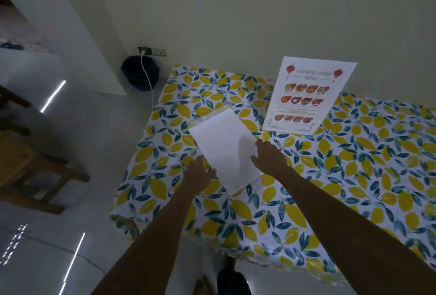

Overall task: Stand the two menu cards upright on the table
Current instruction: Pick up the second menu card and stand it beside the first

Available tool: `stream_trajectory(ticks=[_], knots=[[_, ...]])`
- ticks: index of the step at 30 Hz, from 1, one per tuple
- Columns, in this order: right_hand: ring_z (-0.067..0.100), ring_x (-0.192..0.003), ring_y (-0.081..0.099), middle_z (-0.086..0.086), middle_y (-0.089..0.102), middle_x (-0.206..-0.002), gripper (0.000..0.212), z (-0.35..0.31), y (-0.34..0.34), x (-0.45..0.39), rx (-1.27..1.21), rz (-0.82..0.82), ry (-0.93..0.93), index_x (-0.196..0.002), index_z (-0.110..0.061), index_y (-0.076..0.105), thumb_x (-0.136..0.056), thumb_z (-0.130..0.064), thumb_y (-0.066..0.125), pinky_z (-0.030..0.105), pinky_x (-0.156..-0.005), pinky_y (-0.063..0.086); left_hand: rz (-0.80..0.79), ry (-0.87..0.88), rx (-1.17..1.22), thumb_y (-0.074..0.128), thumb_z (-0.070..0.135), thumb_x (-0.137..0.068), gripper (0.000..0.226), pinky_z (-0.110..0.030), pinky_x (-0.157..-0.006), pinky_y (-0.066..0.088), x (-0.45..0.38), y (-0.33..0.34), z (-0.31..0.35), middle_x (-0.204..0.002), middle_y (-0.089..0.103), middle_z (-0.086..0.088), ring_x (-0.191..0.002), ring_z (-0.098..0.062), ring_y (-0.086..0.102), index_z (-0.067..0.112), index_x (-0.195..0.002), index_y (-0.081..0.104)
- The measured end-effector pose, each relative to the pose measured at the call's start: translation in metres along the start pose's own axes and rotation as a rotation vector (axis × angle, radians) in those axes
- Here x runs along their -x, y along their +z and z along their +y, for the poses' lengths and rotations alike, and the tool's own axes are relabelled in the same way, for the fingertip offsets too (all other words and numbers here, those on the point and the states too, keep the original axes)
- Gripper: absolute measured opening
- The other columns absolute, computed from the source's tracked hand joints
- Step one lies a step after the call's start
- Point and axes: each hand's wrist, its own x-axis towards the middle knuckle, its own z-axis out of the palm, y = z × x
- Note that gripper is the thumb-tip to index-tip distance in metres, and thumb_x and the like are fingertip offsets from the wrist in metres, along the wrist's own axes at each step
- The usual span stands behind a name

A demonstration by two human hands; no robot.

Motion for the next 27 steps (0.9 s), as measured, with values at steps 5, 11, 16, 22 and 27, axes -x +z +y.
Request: stream_trajectory(ticks=[5,11,16,22,27], knots=[[0.044,-0.121,0.046,0.024,0.044,-0.13,0.062,0.003,0.021,-0.032,-0.061,0.02,0.122,-0.139,-0.004,0.033,-0.09,-0.033,0.059,0.049,-0.094,0.045,0.005,-0.045,0.049,0.069,0.042,-0.087,0.069,-0.034,-0.089,0.043,-0.018,0.009,0.001,-0.137,0.049,-0.021,-0.124,-0.035,0.051,0.007,-0.14,0.044],[0.046,-0.104,0.054,0.029,0.051,-0.112,0.049,-0.002,0.036,-0.046,-0.146,0.123,0.216,-0.125,-0.003,0.048,-0.08,-0.023,0.056,0.05,-0.083,0.048,0.104,-0.084,0.218,0.075,0.034,-0.081,0.052,-0.027,-0.089,0.043,-0.042,0.017,0.019,-0.126,0.061,-0.011,-0.116,-0.028,0.058,0.013,-0.126,0.058],[0.038,-0.096,0.059,0.013,0.052,-0.096,0.044,0.014,0.019,-0.033,-0.357,0.006,0.221,-0.123,-0.02,0.049,-0.081,-0.007,0.049,0.037,-0.079,0.043,0.118,-0.195,0.489,0.073,0.026,-0.083,0.036,-0.043,-0.076,0.061,-0.05,0.006,0.007,-0.112,0.061,-0.008,-0.074,-0.025,0.067,0.019,-0.115,0.06],[0.026,-0.114,0.062,0.006,0.067,-0.123,0.034,0.025,0.0,-0.003,-0.569,-0.018,0.174,-0.116,-0.028,0.066,-0.096,-0.009,0.046,0.035,-0.099,0.046,0.058,0.045,0.287,0.044,0.006,-0.099,0.034,-0.049,-0.092,0.051,-0.05,-0.028,-0.014,-0.125,0.063,-0.03,-0.115,-0.047,0.059,0.004,-0.128,0.063],[0.014,-0.056,0.07,0.009,0.073,-0.079,0.014,0.018,-0.009,0.045,-1.313,-0.035,0.279,-0.091,-0.005,0.075,-0.091,-0.006,0.061,0.023,-0.05,0.056,0.016,0.145,0.356,0.056,-0.004,-0.093,0.038,-0.049,-0.098,0.051,-0.023,-0.045,-0.027,-0.133,0.06,-0.027,-0.121,-0.041,0.058,0.001,-0.13,0.061]])
